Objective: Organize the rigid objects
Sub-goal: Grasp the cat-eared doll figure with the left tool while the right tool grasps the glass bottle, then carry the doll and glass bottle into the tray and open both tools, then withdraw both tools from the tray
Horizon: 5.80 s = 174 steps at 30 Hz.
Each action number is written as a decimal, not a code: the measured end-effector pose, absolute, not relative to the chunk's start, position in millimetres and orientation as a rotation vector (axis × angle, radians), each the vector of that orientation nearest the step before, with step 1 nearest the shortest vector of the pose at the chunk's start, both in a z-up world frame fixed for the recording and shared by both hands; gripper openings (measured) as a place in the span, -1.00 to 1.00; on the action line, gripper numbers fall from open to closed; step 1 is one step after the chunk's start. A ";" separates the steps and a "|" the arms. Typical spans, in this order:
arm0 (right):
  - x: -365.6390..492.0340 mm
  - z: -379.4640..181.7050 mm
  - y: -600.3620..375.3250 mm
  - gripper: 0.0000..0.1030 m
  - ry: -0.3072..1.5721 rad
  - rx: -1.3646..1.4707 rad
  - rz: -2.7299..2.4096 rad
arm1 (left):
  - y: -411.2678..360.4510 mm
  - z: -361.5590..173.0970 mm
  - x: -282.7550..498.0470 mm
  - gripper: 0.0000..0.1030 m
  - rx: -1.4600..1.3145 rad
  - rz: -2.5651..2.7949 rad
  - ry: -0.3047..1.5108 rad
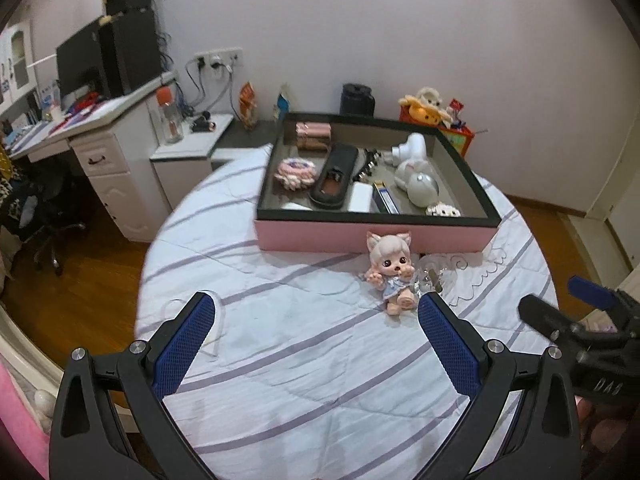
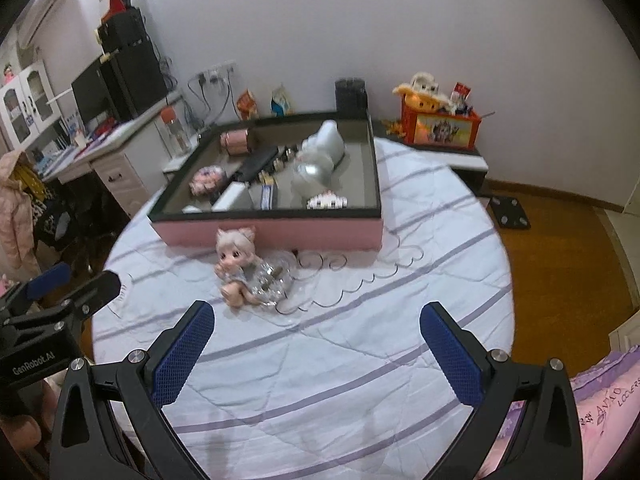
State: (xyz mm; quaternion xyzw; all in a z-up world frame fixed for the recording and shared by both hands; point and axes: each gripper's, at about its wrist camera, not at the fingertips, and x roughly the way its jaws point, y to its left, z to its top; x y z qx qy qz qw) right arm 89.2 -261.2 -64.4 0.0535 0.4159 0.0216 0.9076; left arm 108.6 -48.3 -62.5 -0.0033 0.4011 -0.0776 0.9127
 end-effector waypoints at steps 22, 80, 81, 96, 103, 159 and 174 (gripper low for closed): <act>135.0 -116.8 -268.5 1.00 0.980 0.113 0.083 | -97.9 -147.1 200.3 0.96 -0.051 -0.248 0.988; 96.0 -54.2 -217.2 -0.35 0.785 0.102 0.208 | -16.5 -65.2 99.9 -0.15 -0.118 -0.267 0.808; 93.6 -48.2 -215.1 -0.35 0.773 0.097 0.211 | -13.3 -60.4 96.7 -0.15 -0.115 -0.263 0.799; 114.7 25.1 -200.1 -0.35 0.657 0.021 0.245 | -7.3 11.6 126.6 -0.15 -0.040 -0.258 0.674; 167.3 27.3 -217.7 -0.35 0.685 0.022 0.226 | -28.9 15.2 183.3 -0.15 -0.004 -0.280 0.689; 189.5 -17.2 -270.8 0.80 0.819 0.191 0.085 | -63.9 -14.0 185.7 0.99 0.089 -0.159 0.763; 44.9 45.1 -253.2 1.00 0.651 0.130 0.090 | -24.9 20.9 49.6 0.99 0.086 -0.131 0.663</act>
